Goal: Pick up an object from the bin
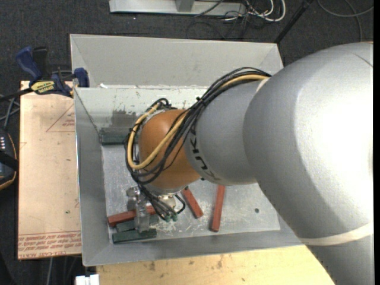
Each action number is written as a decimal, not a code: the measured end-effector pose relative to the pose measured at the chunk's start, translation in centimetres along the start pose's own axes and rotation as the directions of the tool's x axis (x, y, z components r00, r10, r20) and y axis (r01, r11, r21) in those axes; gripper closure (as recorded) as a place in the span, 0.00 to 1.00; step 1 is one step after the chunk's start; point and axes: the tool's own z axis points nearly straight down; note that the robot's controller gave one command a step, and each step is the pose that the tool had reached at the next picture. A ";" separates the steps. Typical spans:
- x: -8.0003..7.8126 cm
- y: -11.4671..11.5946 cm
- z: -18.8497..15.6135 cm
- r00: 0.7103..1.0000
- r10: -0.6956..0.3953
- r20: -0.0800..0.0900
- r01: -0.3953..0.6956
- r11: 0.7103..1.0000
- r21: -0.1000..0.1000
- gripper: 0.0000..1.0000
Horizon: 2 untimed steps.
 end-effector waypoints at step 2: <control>0.2 -0.1 -2.1 1.000 0.001 -0.007 -0.001 1.000 0.002 1.00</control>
Offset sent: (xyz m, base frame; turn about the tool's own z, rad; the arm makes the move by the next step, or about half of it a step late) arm 0.0001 0.0000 0.0743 0.0000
